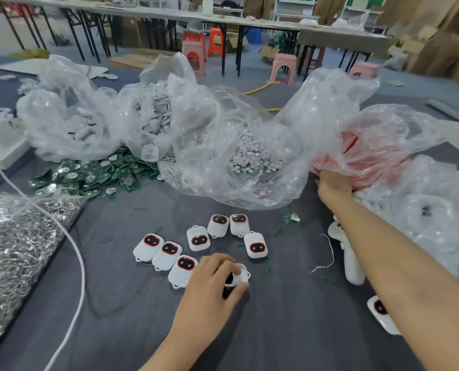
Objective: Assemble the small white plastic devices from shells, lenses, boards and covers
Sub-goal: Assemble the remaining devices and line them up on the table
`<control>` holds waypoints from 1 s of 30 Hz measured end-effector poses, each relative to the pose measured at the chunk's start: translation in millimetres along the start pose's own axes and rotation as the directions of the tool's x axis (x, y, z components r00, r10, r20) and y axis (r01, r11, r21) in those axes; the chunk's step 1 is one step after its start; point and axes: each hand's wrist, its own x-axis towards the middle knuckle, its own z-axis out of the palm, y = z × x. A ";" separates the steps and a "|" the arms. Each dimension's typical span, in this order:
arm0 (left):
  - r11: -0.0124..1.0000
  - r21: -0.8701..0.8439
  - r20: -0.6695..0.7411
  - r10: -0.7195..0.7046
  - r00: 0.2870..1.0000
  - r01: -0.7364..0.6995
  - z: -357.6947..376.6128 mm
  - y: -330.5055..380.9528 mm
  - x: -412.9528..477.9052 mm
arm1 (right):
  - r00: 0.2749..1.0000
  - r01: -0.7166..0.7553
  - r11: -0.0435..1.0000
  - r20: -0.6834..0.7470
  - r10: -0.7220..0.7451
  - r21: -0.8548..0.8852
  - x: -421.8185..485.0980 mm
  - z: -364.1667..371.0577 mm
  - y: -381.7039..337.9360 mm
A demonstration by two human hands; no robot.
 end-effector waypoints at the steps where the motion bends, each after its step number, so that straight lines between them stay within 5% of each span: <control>1: 1.000 -0.002 0.004 0.001 1.000 -0.001 -0.3 0.4 0.1 | 1.000 0.002 1.000 -0.003 -0.002 0.013 -0.7 -1.0 1.1; 4: 1.000 -0.022 0.019 -0.013 1.000 0.013 -1.9 1.3 0.7 | 0.997 0.034 0.996 0.061 -0.039 0.087 -7.8 -11.4 0.2; 8: 0.989 -0.131 -0.011 -0.077 0.997 0.075 -8.1 5.2 -0.2 | 0.996 -0.011 0.860 0.084 -0.037 0.510 -44.5 -45.7 -8.6; 9: 0.983 -0.160 -0.051 -0.095 0.994 0.086 -10.4 6.3 -1.3 | 0.994 -0.052 0.758 0.106 -0.023 0.650 -61.0 -54.6 -9.5; 11: 0.964 -0.235 -0.160 -0.164 0.973 0.124 -15.5 8.7 -3.1 | 0.966 -0.193 0.388 0.244 -0.086 0.901 -104.3 -69.9 -10.3; 13: 0.900 -0.387 -0.214 -0.298 0.930 0.199 -21.3 14.6 -3.3 | 0.867 -0.378 0.043 0.370 -0.335 0.925 -154.9 -76.5 -13.9; 14: 0.836 -0.497 -0.176 -0.358 0.917 0.231 -24.7 20.2 -1.9 | 0.805 -0.450 -0.006 0.403 -0.435 0.893 -177.0 -76.5 -16.4; 16: 0.697 -0.664 -0.026 -0.383 0.923 0.271 -30.3 32.1 3.8 | 0.722 -0.523 -0.009 0.437 -0.536 0.852 -210.1 -72.2 -22.6; 19: 0.676 -0.666 0.140 -0.300 0.944 0.314 -36.2 45.0 10.7 | 0.675 -0.577 -0.004 0.475 -0.565 0.817 -235.2 -64.4 -29.5; 26: 0.471 -0.787 0.201 -0.414 0.888 0.398 -42.0 44.0 8.4 | 0.740 -0.577 -0.100 0.467 -0.483 0.811 -246.7 -57.2 -36.1; 30: 0.354 -0.826 0.245 -0.475 0.845 0.438 -44.1 39.7 7.8 | 0.793 -0.492 -0.060 0.419 -0.443 0.868 -249.8 -53.4 -39.9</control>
